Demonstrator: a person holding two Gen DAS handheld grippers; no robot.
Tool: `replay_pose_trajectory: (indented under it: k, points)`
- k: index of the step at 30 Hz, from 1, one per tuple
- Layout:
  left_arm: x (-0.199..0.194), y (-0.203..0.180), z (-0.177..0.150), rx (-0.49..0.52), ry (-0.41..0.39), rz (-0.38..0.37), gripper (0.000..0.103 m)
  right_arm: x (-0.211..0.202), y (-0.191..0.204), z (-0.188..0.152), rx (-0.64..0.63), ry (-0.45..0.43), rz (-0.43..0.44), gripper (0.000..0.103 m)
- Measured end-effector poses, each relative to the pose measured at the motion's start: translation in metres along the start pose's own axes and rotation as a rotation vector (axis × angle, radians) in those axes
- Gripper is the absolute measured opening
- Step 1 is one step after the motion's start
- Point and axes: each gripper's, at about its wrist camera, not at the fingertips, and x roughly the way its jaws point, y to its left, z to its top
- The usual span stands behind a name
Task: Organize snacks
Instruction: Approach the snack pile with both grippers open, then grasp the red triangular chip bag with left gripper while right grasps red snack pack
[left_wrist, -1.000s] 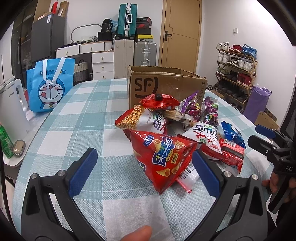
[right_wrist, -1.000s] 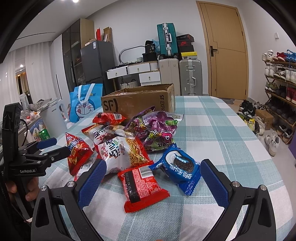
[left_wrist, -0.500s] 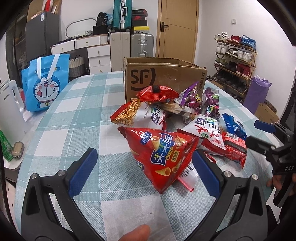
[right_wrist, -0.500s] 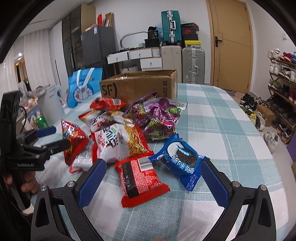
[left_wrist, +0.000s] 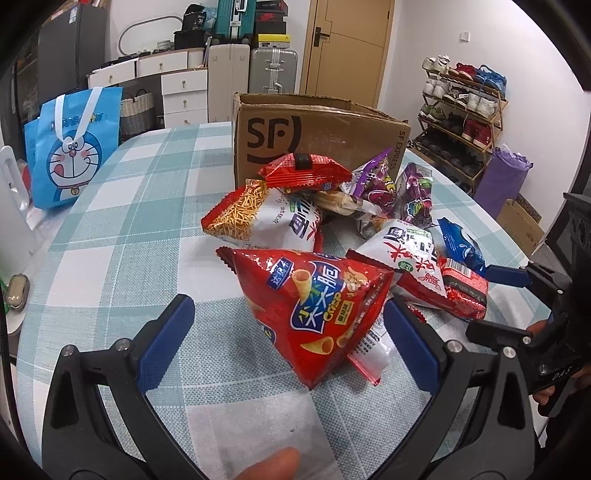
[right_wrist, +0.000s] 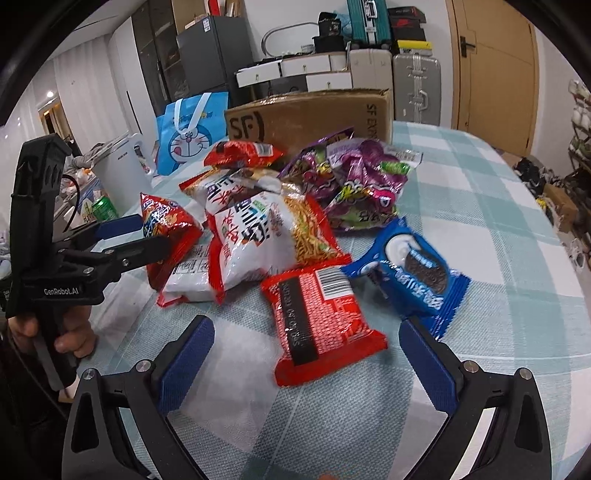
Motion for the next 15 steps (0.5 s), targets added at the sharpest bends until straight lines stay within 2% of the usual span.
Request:
replay_pose_trajectory:
  k: [5, 15]
  points:
    - [0.006, 0.001, 0.002, -0.002, 0.028, -0.013, 0.102, 0.011, 0.0, 0.004, -0.006, 0.062, -0.012, 0.087]
    - [0.019, -0.002, 0.007, 0.014, 0.074, -0.01, 0.102, 0.017, -0.001, 0.011, -0.038, 0.079, -0.043, 0.078]
